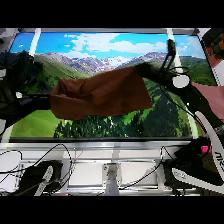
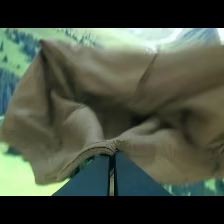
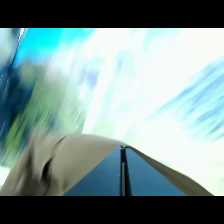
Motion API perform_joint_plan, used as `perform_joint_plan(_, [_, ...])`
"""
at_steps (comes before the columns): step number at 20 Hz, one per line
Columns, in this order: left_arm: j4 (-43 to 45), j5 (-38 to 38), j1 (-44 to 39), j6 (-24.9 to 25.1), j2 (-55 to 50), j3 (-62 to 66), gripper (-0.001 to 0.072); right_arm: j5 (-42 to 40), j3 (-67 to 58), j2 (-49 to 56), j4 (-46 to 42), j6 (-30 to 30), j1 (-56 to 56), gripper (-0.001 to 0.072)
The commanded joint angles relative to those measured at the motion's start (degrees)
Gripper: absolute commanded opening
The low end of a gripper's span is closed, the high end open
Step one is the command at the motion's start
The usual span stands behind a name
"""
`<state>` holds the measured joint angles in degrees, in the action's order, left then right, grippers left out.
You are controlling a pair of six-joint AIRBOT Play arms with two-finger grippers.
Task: Fold the clothes and pants, and hang the long-sleeved shirts on hangers.
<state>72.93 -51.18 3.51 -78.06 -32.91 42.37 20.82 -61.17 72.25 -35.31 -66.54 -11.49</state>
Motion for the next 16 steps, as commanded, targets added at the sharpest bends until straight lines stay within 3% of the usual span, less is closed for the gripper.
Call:
perform_joint_plan(1, [2.01,-4.72,0.04,-0.09,0.04,-0.11,0.0017,-10.4,-0.74,2.71,-0.68,-4.98,3.91,0.0019])
perform_joint_plan(2, [2.05,-5.27,0.04,-1.11,0.04,-0.11,0.0017,-10.21,-0.72,4.2,-0.72,-4.96,4.79,0.002])
perform_joint_plan(3, [2.05,-5.68,0.04,-1.49,0.04,-0.11,0.0017,-9.66,-0.72,5.4,-0.72,-4.94,5.49,0.0067])
perform_joint_plan(5, [2.08,-6.6,0.04,-1.46,0.04,-0.11,0.0017,-8.66,-0.74,6.62,-1.31,-4.66,6.64,0.0521])
perform_joint_plan(9, [2.6,-6.99,0.04,-1.46,0.04,-0.11,0.0017,-0.33,-0.81,6.01,-5.88,-4.39,10.43,0.0531])
perform_joint_plan(13, [11.26,-11.54,0.04,-1.49,0.04,-0.11,0.0017,23.85,-0.81,6.03,-11.58,-4.31,16.35,0.0525])
perform_joint_plan(16, [19.19,-16.37,0.04,-1.46,0.04,-0.11,0.0017,41.57,-0.79,6.23,-13.18,0.37,17.05,0.0524])
